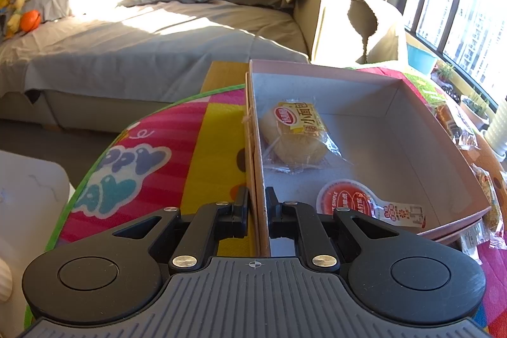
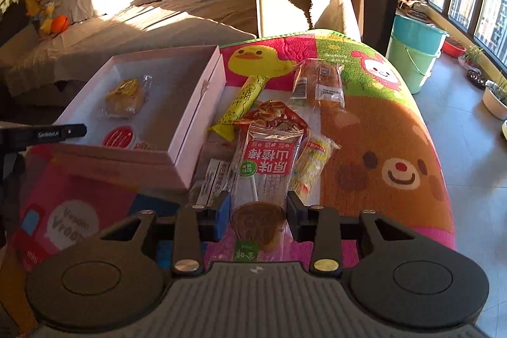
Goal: Organize objects
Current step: 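Carry the hawthorn packet into the pink box and open the right gripper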
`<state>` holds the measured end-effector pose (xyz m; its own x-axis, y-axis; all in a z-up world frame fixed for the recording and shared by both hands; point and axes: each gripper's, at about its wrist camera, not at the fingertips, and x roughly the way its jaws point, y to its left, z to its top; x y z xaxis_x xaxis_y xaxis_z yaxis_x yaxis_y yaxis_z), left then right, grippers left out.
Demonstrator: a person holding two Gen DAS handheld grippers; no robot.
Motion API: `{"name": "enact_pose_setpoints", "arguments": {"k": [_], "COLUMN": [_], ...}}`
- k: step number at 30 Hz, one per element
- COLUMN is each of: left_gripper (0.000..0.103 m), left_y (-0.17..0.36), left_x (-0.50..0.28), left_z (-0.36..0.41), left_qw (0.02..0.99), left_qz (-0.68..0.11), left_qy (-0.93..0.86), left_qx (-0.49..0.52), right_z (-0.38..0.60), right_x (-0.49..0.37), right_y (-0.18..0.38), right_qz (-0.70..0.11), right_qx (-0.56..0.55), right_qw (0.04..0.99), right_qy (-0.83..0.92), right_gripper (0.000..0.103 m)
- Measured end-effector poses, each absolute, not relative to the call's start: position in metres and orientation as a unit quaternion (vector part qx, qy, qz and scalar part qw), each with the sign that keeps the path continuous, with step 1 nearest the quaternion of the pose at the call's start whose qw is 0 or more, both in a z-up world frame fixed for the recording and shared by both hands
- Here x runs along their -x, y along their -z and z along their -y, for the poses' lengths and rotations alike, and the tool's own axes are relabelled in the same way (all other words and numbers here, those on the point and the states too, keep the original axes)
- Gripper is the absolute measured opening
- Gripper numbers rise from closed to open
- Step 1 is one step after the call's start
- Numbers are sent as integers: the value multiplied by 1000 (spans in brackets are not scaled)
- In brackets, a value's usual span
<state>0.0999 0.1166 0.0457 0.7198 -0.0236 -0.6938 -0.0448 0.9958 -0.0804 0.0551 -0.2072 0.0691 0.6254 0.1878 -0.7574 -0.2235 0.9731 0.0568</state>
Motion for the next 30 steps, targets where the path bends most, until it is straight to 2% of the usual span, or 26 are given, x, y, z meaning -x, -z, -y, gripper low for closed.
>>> {"name": "enact_pose_setpoints", "arguments": {"k": [8, 14, 20, 23, 30], "left_gripper": [12, 13, 13, 13, 14], "left_y": [-46, -47, -47, -47, -46], "left_x": [-99, -99, -98, -98, -97], "left_z": [-116, -117, -118, -118, -120], "left_qw": [926, 926, 926, 926, 926], "left_qz": [-373, -373, -372, -372, -373], "left_qy": [-5, -2, 1, 2, 6], "left_qx": [48, 51, 55, 56, 59], "right_z": [186, 153, 122, 107, 67], "right_x": [3, 7, -26, -56, -107], "right_y": [-86, -139, -173, -171, -125], "right_qz": [-432, -360, -282, -286, -337], "right_qx": [36, 45, 36, 8, -13], "right_qw": [884, 901, 923, 921, 906], "right_qy": [-178, -237, -258, -265, -257], "right_gripper": [37, 37, 37, 37, 37]}}
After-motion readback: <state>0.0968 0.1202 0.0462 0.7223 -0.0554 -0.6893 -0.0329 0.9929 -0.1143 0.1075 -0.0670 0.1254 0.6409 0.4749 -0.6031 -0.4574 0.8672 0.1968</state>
